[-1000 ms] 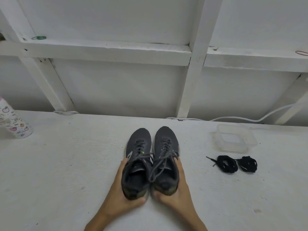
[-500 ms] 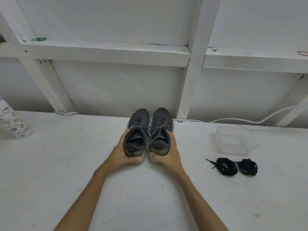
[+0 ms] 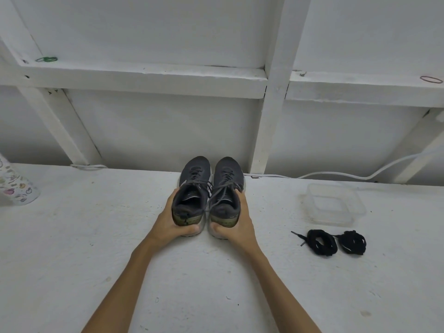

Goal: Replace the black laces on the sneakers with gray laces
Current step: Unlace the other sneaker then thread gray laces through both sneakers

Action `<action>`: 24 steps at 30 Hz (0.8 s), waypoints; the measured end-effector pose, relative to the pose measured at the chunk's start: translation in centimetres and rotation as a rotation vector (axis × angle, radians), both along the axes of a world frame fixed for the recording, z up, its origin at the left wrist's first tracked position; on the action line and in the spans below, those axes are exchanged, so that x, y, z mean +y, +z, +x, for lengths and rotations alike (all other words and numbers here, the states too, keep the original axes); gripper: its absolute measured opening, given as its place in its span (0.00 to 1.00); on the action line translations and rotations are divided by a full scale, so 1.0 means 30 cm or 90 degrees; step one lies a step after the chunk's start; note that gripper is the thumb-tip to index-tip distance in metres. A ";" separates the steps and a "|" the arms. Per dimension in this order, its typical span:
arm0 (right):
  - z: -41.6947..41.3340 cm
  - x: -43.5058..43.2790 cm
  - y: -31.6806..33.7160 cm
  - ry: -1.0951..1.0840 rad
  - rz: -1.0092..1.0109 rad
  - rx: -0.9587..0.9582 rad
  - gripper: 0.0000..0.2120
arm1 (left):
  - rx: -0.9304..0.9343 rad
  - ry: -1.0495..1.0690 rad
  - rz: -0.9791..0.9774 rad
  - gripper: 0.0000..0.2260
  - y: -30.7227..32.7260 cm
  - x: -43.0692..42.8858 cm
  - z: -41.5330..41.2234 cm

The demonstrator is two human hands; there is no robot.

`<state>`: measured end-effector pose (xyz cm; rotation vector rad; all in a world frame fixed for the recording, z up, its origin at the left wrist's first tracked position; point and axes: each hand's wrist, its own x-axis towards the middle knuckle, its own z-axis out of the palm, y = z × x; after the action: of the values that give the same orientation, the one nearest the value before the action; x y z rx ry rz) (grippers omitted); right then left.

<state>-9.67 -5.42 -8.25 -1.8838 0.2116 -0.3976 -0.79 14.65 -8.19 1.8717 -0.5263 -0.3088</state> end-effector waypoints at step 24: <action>-0.222 -0.001 -0.098 -0.045 -0.012 0.027 0.29 | -0.099 0.219 0.332 0.33 -0.083 0.060 -0.265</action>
<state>-16.32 -5.46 -11.19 -1.9091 0.3036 -0.4089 -8.74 16.46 -10.68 2.4634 -0.2259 -0.0705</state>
